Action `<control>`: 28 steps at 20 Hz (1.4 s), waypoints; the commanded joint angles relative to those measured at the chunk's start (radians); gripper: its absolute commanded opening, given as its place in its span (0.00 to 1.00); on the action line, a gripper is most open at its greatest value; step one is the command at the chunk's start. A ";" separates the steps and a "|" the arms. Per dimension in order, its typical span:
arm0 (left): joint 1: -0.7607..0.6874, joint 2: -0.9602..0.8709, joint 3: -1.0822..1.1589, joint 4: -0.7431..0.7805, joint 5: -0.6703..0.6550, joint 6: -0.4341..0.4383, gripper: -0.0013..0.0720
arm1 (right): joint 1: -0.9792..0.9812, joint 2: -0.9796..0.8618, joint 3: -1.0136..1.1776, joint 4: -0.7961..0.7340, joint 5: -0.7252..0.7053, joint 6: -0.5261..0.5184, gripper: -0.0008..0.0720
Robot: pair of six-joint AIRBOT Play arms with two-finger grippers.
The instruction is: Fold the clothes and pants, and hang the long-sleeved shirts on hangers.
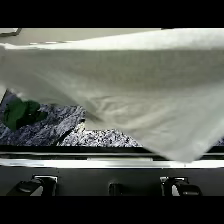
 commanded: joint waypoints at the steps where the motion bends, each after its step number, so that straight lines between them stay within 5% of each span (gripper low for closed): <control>1: -0.002 -0.064 0.001 0.001 0.027 0.039 0.04 | 0.001 -0.046 0.002 -0.056 0.066 0.082 0.05; 6: -0.003 -0.395 0.001 -0.088 0.138 0.120 0.04 | 0.001 -0.349 -0.025 -0.213 0.188 0.094 0.05; 13: -0.088 -0.884 0.001 -0.140 0.293 0.120 0.04 | 0.002 -0.915 -0.032 -0.241 -0.037 0.069 0.05; 20: -0.131 -1.036 0.002 -0.162 0.261 0.120 0.04 | 0.002 -1.198 -0.032 -0.079 -0.064 0.068 0.06; 22: -0.122 -1.013 0.016 -0.162 0.182 0.119 0.05 | -0.008 -1.189 -0.032 -0.066 -0.028 0.023 0.14; 23: -0.109 -0.994 0.027 -0.162 0.119 0.119 0.19 | -0.024 -1.175 -0.031 -0.044 0.011 -0.021 0.14; 25: -0.067 -0.940 0.038 -0.162 -0.020 0.125 0.59 | -0.082 -1.128 -0.031 -0.005 0.134 -0.153 0.37; 28: 0.037 -0.852 0.026 -0.249 -0.251 0.224 0.61 | -0.190 -1.038 -0.031 -0.050 0.350 -0.349 0.50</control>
